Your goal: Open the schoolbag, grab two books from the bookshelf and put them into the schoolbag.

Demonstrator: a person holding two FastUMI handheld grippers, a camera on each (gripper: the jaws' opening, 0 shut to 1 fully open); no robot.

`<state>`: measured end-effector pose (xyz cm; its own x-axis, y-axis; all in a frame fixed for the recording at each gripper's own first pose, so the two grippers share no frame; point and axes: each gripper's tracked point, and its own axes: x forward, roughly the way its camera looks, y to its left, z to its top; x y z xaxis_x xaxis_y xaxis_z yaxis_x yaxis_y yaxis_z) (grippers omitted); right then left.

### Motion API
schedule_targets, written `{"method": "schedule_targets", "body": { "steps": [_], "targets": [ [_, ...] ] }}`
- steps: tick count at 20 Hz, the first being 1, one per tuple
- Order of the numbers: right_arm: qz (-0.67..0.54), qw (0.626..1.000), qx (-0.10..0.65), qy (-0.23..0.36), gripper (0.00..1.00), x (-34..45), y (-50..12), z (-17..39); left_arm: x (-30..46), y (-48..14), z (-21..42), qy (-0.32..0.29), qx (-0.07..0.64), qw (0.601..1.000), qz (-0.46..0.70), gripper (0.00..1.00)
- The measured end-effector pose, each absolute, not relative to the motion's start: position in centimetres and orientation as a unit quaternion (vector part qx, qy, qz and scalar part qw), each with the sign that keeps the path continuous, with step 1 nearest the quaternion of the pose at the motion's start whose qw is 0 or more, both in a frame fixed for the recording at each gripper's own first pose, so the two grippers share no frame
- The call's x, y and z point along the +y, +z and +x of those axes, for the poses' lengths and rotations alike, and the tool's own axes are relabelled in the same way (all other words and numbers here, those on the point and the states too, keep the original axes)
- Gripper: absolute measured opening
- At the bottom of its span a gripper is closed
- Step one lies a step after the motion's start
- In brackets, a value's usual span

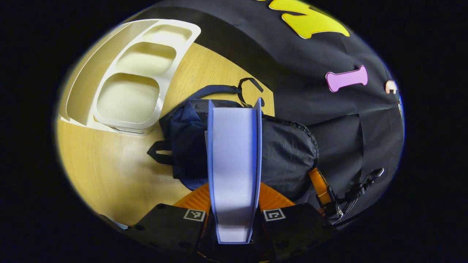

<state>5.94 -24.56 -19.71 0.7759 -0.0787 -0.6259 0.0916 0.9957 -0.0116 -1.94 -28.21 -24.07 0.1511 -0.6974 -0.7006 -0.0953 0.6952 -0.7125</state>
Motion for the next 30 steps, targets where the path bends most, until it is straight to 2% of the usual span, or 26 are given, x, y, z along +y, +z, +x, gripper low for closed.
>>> {"method": "schedule_targets", "body": {
  "steps": [9,17,18,20,21,23,24,26,30],
  "targets": [
    [0.009,0.944,0.327,-0.051,0.0,-25.8,-18.6,6.7,-30.4,-24.9,-1.4,-0.236,0.597,0.658,-0.394,0.43],
    [-0.003,0.942,0.332,-0.057,0.0,-26.8,-17.6,7.6,-35.3,-26.0,-0.3,-0.272,0.576,0.64,-0.431,0.43],
    [-0.003,0.94,0.335,-0.057,0.0,-26.8,-17.7,7.7,-35.6,-26.0,-0.2,-0.275,0.575,0.637,-0.435,0.46],
    [0.001,0.939,0.34,-0.056,0.0,-26.9,-17.9,7.8,-36.3,-26.3,0.0,-0.282,0.574,0.632,-0.438,0.41],
    [0.003,0.938,0.343,-0.053,0.0,-27.0,-18.2,7.8,-36.6,-26.4,0.2,-0.285,0.574,0.63,-0.438,0.43],
    [0.006,0.936,0.35,-0.046,0.0,-26.8,-18.8,7.9,-37.0,-26.6,0.4,-0.289,0.574,0.626,-0.442,0.41],
    [0.008,0.934,0.354,-0.043,0.07,-26.6,-18.9,7.9,-37.1,-26.6,0.5,-0.29,0.574,0.624,-0.444,0.43],
    [0.007,0.934,0.356,-0.041,0.08,-26.7,-19.2,8.1,-37.3,-26.9,0.7,-0.291,0.573,0.619,-0.45,0.4],
    [0.002,0.931,0.364,-0.032,0.12,-26.5,-19.4,8.3,-38.3,-27.3,0.8,-0.293,0.568,0.606,-0.474,0.42]
  ]
}}
